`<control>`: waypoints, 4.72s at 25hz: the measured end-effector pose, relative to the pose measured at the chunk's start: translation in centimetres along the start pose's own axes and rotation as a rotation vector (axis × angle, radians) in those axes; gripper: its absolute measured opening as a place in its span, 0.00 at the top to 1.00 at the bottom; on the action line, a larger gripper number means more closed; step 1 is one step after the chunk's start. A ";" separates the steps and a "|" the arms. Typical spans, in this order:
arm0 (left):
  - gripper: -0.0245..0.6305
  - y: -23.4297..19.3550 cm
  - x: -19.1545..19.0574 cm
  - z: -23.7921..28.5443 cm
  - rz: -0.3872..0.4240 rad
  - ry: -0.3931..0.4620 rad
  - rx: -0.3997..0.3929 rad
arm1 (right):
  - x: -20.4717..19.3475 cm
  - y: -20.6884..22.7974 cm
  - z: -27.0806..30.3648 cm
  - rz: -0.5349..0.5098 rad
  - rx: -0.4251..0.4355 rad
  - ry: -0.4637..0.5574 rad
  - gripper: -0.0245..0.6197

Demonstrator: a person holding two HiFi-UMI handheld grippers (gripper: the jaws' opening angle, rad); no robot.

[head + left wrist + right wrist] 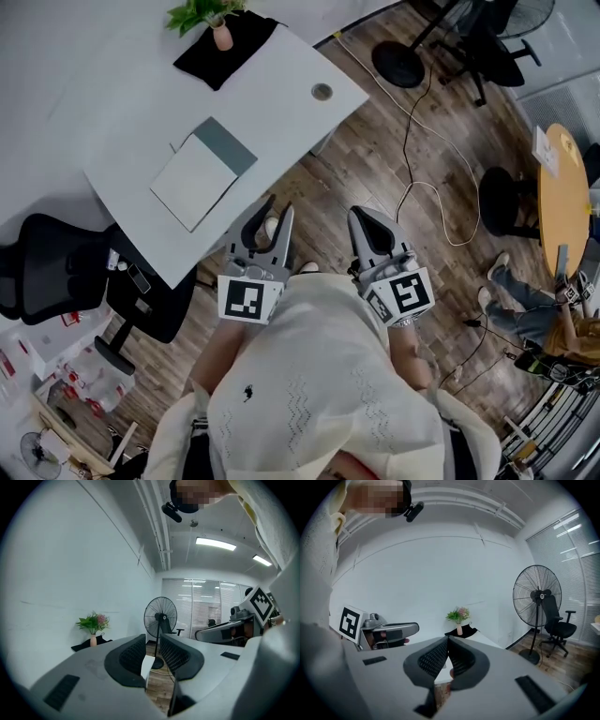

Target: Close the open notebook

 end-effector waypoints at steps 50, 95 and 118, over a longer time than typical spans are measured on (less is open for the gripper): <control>0.80 -10.5 -4.6 0.9 -0.080 -0.241 0.738 | 6.2 -3.3 24.6 -0.226 0.722 -0.345 0.96; 0.78 -7.5 -25.5 5.9 0.211 -0.919 0.304 | 4.0 -1.1 25.4 -0.247 0.672 -0.448 0.96; 0.74 -8.6 -29.7 8.3 0.607 -1.141 0.046 | 3.1 -0.6 26.3 -0.212 0.543 -0.457 0.96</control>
Point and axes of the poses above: the fingertips, and each gripper's own axes: z forward along the fingers, y to its right, x out of its top, the point moved 7 cm from there along -z, backward along the fingers, and after that the axes turned 15 degrees about z, right-handed, at the moved point
